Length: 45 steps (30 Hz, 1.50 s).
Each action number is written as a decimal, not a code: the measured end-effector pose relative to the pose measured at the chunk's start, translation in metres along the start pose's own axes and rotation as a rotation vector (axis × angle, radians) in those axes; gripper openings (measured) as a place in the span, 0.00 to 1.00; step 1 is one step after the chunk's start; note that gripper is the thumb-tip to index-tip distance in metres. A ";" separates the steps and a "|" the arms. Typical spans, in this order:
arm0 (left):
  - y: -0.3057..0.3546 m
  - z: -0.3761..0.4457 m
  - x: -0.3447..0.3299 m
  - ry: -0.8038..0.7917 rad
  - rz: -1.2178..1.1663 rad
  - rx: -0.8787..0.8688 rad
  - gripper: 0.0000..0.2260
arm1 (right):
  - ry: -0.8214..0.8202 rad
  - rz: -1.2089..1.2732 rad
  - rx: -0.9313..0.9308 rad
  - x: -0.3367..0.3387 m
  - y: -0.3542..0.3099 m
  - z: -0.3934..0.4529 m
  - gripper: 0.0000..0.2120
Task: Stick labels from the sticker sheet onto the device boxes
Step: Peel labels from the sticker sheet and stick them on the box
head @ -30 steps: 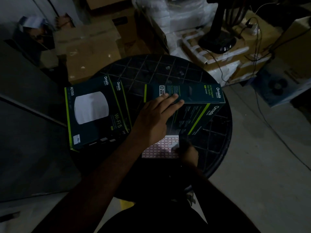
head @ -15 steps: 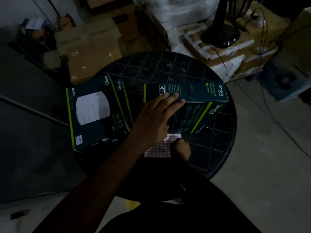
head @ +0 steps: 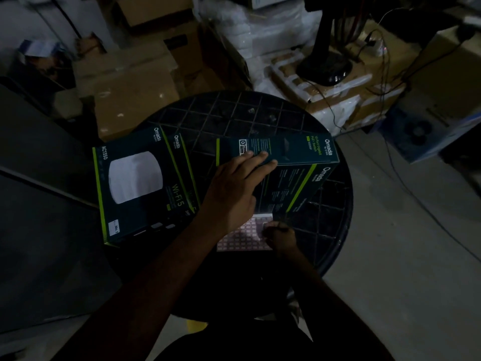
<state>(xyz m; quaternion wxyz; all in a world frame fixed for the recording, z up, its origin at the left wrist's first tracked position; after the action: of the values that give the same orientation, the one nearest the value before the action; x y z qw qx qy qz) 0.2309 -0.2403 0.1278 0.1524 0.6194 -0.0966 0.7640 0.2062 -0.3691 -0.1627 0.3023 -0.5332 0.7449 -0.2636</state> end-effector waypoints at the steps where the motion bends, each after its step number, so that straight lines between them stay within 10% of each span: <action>1: -0.001 0.001 0.001 0.014 -0.013 0.009 0.36 | -0.076 0.033 0.017 -0.004 -0.018 -0.018 0.10; 6: -0.003 0.004 0.011 0.200 -0.092 0.097 0.23 | -0.324 -0.213 0.599 -0.021 -0.157 -0.128 0.05; 12: -0.012 0.007 0.014 0.360 -0.255 0.272 0.13 | -0.231 -0.794 1.238 -0.052 -0.279 -0.203 0.05; 33: -0.019 0.013 0.016 0.380 -0.325 0.385 0.09 | -0.180 -1.315 1.393 -0.089 -0.285 -0.177 0.04; 45: -0.016 0.015 0.012 0.360 -0.243 0.433 0.09 | -0.195 -1.012 1.010 -0.070 -0.296 -0.146 0.04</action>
<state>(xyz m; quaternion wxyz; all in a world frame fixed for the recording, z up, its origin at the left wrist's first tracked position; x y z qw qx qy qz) 0.2485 -0.2287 0.1424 0.1217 0.4994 0.1719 0.8404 0.3048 -0.3786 0.1602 0.4180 -0.6291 0.1633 -0.6347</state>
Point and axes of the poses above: each hand's wrist, its own z-axis towards the middle knuckle, its own x-axis out of the back of the hand, y = z × x, the point moved 10 cm from there along z, towards the middle knuckle, and after that the axes turned 14 degrees about z, right-handed, at the moved point
